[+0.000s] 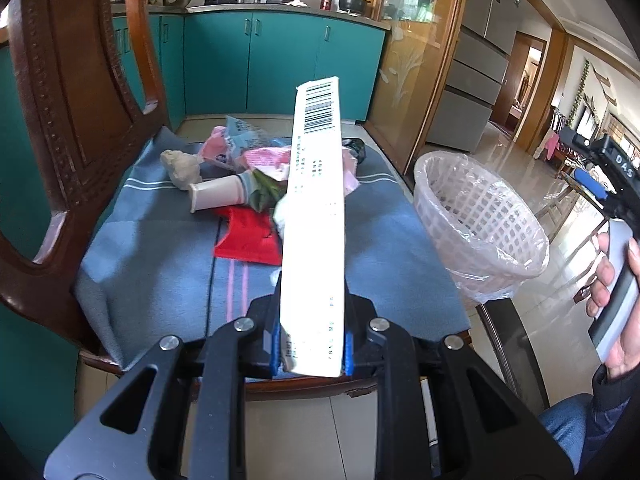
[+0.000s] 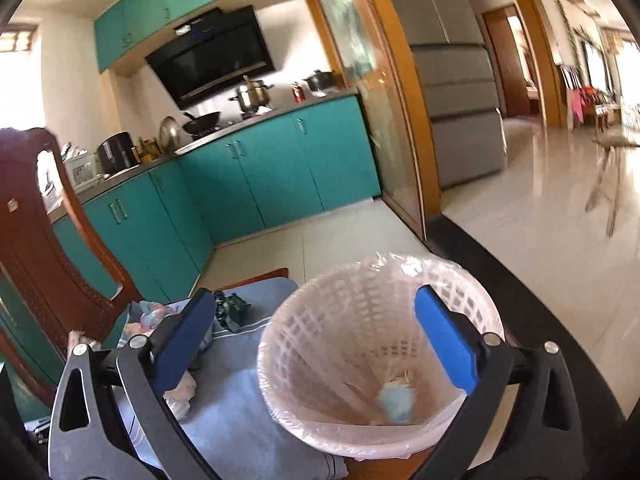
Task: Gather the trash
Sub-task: 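Move the toothpaste box over the wastebasket and release it with the left tool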
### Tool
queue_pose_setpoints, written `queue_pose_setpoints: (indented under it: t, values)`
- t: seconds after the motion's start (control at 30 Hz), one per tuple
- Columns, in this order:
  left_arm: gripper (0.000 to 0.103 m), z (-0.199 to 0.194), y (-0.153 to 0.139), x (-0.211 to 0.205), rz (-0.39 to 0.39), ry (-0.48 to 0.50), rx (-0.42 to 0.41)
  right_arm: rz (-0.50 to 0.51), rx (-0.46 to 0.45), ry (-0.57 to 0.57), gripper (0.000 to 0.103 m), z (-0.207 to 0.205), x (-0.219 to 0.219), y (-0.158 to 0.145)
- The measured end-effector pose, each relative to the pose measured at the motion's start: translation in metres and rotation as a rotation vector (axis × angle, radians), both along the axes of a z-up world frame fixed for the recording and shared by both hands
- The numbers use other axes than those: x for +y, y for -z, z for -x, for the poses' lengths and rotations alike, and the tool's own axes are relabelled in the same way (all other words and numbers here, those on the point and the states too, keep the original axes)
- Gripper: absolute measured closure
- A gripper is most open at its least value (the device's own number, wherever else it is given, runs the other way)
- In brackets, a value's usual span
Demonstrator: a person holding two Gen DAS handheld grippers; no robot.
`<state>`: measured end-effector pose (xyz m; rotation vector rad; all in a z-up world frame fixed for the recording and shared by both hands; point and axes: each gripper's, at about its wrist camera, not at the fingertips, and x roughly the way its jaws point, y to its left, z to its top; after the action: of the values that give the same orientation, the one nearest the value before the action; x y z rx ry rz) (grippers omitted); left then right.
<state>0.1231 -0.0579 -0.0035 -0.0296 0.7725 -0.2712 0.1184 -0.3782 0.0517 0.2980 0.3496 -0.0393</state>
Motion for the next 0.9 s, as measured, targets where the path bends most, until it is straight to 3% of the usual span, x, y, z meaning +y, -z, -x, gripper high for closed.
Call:
queue_pose_setpoints:
  t: [0.23,0.6,0.73,0.8,0.83,0.87,0.9]
  values:
    - [0.08,-0.007,0.002,-0.034,0.0,0.035,0.0,0.082,-0.015,-0.022,0.005,0.007,0.016,-0.002]
    - [0.08,-0.023,0.006,-0.109,0.021,0.125,0.0,0.012,-0.069,0.08,0.004,0.027,-0.024,-0.006]
    - [0.08,-0.044,-0.004,-0.158,0.064,0.166,-0.018,-0.036,-0.09,0.149,0.004,0.035,-0.046,-0.005]
    - [0.08,-0.055,-0.008,-0.195,0.064,0.244,-0.026,-0.047,-0.101,0.173,0.004,0.038,-0.053,-0.006]
    - [0.063,-0.057,-0.006,-0.209,0.052,0.279,-0.022,-0.049,-0.105,0.184,0.004,0.038,-0.056,-0.005]
    - [0.02,-0.06,-0.001,-0.225,0.024,0.304,-0.014,-0.052,-0.104,0.188,0.004,0.037,-0.058,-0.005]
    - [0.006,-0.062,0.004,-0.235,-0.011,0.296,-0.011,-0.056,-0.099,0.187,0.004,0.036,-0.06,-0.004]
